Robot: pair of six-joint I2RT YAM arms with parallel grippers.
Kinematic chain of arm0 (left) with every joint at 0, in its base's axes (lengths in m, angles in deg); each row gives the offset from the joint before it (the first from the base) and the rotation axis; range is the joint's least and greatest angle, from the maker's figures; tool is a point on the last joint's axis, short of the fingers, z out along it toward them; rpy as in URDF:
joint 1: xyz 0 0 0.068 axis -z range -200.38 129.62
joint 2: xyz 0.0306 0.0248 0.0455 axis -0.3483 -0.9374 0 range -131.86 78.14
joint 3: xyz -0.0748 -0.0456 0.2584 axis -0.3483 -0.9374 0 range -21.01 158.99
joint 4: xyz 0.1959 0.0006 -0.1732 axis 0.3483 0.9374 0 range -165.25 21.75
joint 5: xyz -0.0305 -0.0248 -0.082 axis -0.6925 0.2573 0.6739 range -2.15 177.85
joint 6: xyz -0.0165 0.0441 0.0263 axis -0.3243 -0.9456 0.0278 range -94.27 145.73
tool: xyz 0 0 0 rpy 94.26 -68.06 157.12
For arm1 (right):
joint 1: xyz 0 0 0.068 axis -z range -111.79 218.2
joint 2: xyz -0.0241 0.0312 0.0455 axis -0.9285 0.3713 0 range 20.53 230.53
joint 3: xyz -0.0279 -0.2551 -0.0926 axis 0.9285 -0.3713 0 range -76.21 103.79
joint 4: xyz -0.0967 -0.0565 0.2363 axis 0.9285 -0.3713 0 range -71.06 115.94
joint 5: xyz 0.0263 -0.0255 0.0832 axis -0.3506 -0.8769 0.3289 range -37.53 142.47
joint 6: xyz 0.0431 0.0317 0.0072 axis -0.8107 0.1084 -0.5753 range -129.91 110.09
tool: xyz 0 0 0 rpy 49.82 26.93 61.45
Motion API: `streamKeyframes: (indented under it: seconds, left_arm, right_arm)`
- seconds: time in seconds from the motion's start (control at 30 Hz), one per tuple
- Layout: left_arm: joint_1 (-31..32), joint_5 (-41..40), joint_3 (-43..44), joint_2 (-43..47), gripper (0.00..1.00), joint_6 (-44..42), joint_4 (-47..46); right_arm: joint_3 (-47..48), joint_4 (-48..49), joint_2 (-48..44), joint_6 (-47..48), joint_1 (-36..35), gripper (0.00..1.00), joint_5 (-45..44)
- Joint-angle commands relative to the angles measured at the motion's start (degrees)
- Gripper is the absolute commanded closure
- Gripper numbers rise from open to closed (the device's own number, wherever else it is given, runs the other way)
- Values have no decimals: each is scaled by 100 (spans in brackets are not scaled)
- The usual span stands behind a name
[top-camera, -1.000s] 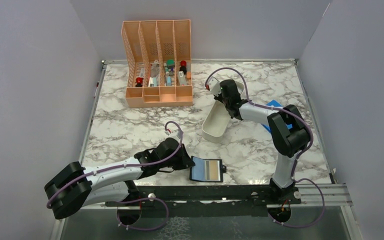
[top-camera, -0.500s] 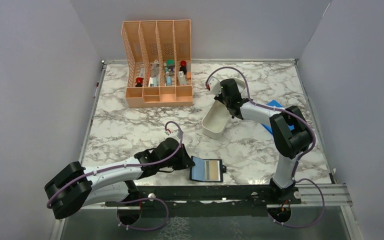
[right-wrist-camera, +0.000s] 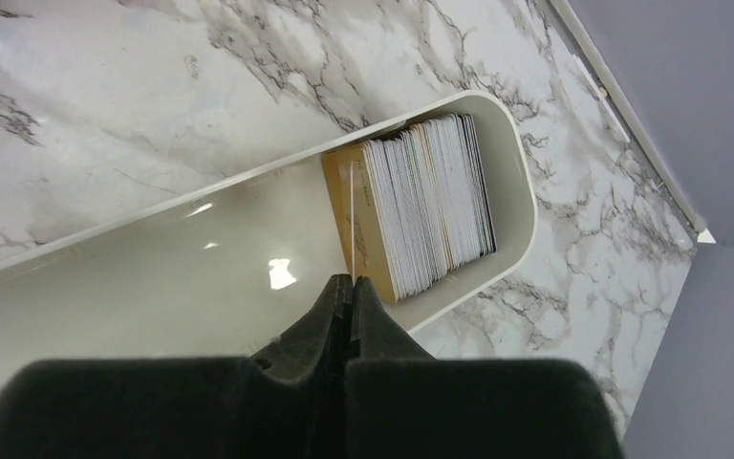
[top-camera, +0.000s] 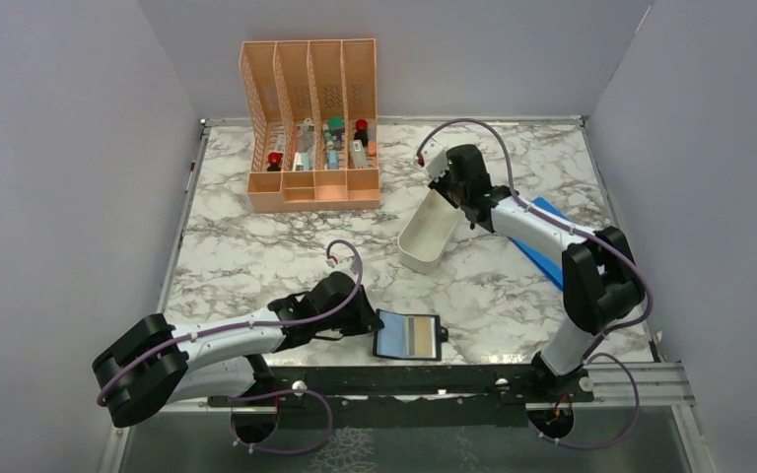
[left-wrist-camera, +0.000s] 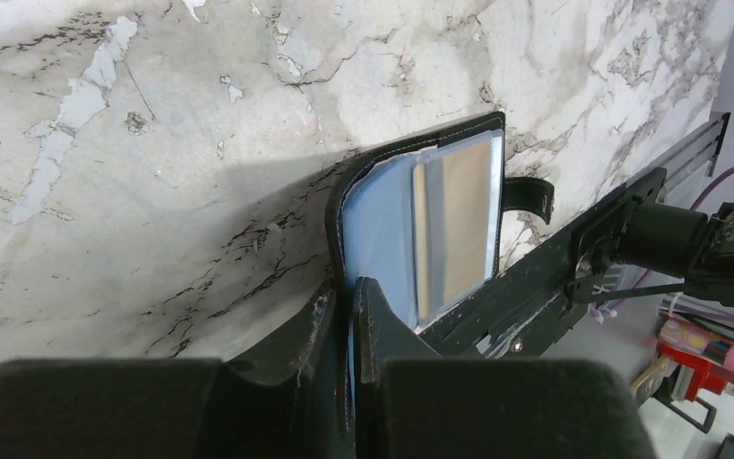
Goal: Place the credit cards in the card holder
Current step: Pick up the credit card from the storage box.
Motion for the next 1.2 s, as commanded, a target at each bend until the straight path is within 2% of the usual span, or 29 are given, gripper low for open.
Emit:
streamKeyframes:
  seconds: [0.0,0.27,0.37,0.5,0.6,0.7,0.9,1.17]
  left_arm:
    - [2,-68,85,-76,89,2,-124]
    - [2,-174,-18,-94,94,239,-322]
    - [2,-261,-65,-82,95,327,-346]
    - [2,-284,-156,-21,95,437,-567]
    - [2,-389,-248,62,95,593,-693]
    - [2,-439,-299,103,94,687,-811]
    - [2,-478,-430,95,94,857,-993]
    - [-6,-505,-563,297,94,1128,-1390]
  right_arm:
    - [145,-472,-412,-446,22,99,435]
    - [475,-1325,-711,-1682,22,99,386]
    - [362,-1263,-1033,-2158,22,99,266]
    - [500,-1738,-1345,-3166,22,99,271]
    - [345,-2091,-1777,-3631,22,99,1126]
    - [-288,-1751,-2417,-3995,22,99,1928]
    - [-1051,-2019,-3329,-4776,24,99,2746]
    - [-2356,-1766,-4431,-6047,23,99,4119]
